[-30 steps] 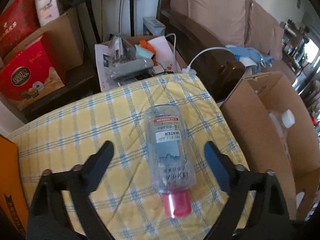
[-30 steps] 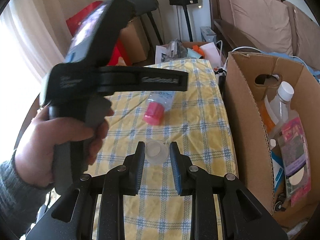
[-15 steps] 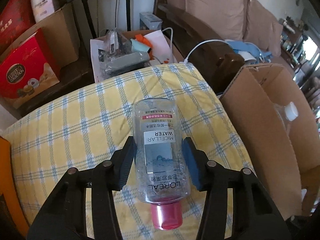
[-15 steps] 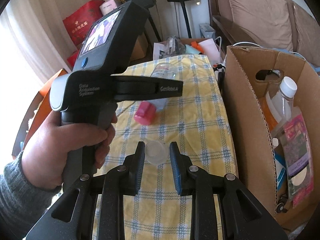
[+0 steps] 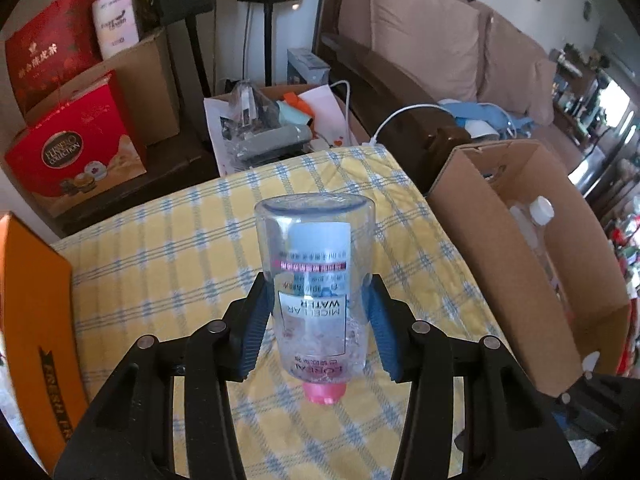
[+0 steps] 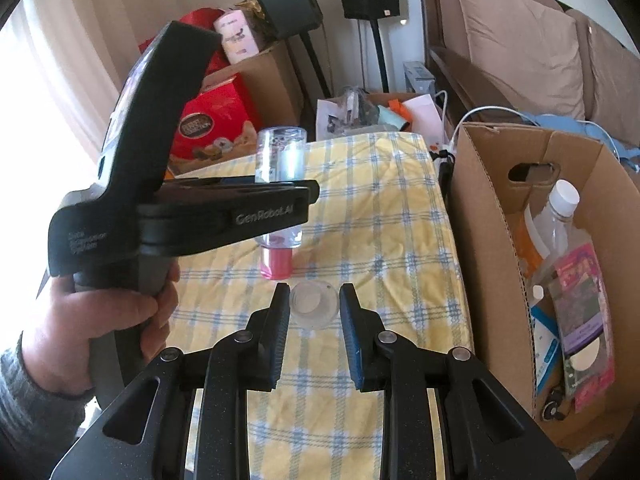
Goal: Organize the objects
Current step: 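Lift the bottle with the left gripper toward the box while the right gripper carries the cup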
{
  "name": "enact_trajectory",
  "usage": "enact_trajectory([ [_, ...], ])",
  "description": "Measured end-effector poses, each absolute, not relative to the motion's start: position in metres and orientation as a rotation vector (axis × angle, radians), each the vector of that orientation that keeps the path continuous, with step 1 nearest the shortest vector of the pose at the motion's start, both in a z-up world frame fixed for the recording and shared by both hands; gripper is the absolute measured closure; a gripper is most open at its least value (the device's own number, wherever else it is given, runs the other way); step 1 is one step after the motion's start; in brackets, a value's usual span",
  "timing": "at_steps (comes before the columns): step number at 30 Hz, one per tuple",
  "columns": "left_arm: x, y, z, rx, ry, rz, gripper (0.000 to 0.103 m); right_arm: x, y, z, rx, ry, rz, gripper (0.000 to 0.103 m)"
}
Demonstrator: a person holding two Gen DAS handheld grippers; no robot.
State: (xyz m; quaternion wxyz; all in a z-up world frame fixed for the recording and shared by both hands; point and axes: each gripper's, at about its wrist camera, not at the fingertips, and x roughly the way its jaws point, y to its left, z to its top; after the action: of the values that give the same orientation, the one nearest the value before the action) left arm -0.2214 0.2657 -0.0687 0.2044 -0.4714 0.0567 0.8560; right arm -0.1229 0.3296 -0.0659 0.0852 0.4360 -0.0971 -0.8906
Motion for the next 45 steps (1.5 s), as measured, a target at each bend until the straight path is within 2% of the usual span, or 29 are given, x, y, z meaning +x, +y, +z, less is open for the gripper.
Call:
enact_trajectory([
  [10, -0.221, 0.261, -0.066, -1.295, 0.165, 2.402, 0.059, -0.119, 0.319, -0.065, 1.309, -0.292, -2.641, 0.079],
  [17, -0.244, 0.274, -0.094, -1.378, 0.131, 2.36, 0.058, -0.123, 0.324, -0.077, 1.338, -0.31, -2.631, 0.079],
  [18, -0.246, 0.273, -0.099, -1.393, 0.118, 2.355, 0.056, -0.123, 0.325, -0.078, 1.34, -0.311, -2.63, 0.079],
  [19, -0.248, 0.272, -0.102, -1.405, 0.103, 2.351, 0.05, -0.123, 0.326, -0.079, 1.341, -0.312, -2.63, 0.079],
  [26, -0.247, 0.275, -0.121, -1.43, 0.098, 2.349, 0.048, -0.126, 0.335, -0.086, 1.348, -0.327, -2.63, 0.079],
  [28, -0.247, 0.278, -0.122, -1.417, 0.109, 2.356, 0.05, -0.127, 0.336, -0.088, 1.353, -0.332, -2.629, 0.079],
  [29, -0.247, 0.278, -0.122, -1.41, 0.104, 2.358, 0.058, -0.126, 0.336, -0.088, 1.354, -0.333, -2.629, 0.079],
  [30, -0.248, 0.278, -0.121, -1.408, 0.106, 2.358, 0.06, -0.126, 0.336, -0.089, 1.36, -0.332, -2.627, 0.079],
  [38, -0.237, 0.274, -0.105, -1.42, 0.176, 2.351, 0.06, -0.129, 0.335, -0.088, 1.369, -0.327, -2.622, 0.079],
  [45, -0.223, 0.25, -0.067, -1.362, 0.115, 2.375, 0.06, -0.126, 0.326, -0.064, 1.311, -0.296, -2.638, 0.079],
])
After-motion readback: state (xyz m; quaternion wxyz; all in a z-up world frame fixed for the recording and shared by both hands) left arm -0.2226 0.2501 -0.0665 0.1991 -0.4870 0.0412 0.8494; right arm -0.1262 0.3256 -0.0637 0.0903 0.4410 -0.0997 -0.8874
